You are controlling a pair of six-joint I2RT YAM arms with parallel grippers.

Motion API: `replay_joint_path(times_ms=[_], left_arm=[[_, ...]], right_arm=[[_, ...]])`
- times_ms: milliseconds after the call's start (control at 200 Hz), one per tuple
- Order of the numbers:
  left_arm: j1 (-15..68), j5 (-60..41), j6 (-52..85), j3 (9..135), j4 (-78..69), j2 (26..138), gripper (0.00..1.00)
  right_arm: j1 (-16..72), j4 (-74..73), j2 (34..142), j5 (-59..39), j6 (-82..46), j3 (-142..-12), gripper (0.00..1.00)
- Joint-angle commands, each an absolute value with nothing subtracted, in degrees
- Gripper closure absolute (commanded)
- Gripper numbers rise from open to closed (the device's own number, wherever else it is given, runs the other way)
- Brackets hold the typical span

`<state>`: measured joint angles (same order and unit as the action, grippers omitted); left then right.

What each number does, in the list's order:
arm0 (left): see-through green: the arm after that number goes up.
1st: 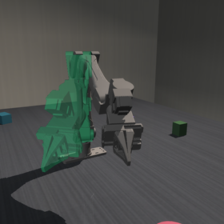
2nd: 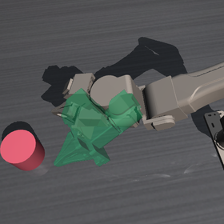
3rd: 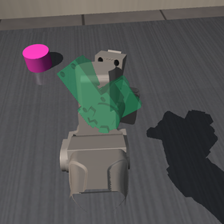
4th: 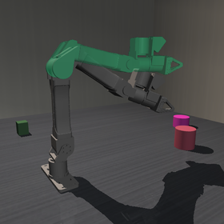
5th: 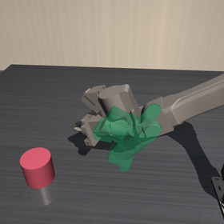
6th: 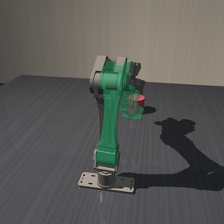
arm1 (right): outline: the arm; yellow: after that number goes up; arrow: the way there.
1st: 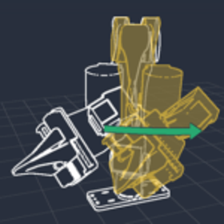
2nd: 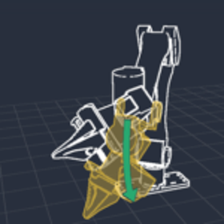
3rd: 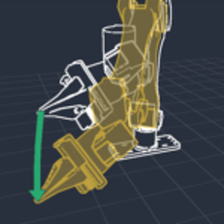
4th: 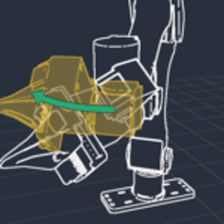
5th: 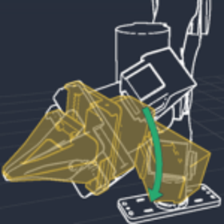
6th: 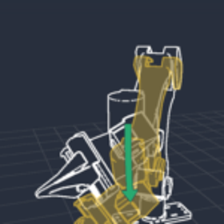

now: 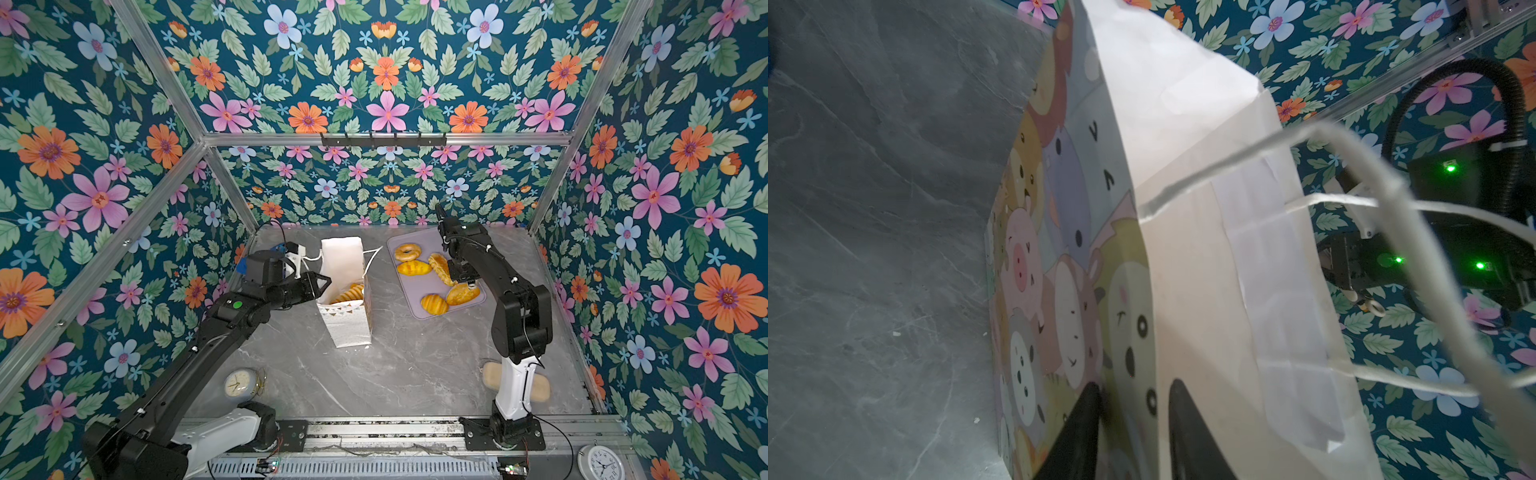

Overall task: Place the fake bread into the paper bag
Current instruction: 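Close the tongs on the long yellow ridged bread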

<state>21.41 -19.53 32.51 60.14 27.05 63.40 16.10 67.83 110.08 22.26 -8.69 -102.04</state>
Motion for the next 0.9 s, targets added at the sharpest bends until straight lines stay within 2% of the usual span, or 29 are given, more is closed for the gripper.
replay_joint_path(times_ms=[0,310,895], left_arm=[[21.4,-19.6,32.0,60.6,26.8,63.2,0.69],[21.4,-19.1,32.0,60.6,27.2,62.8,0.69],[21.5,-18.6,32.3,60.6,27.2,62.4,0.69]], right_arm=[[16.1,68.1,109.6,24.2,-8.7,-103.0,0.75],[16.1,67.8,109.0,22.3,-9.2,-105.5,0.76],[16.1,65.0,100.8,10.6,-12.6,-102.7,0.77]])
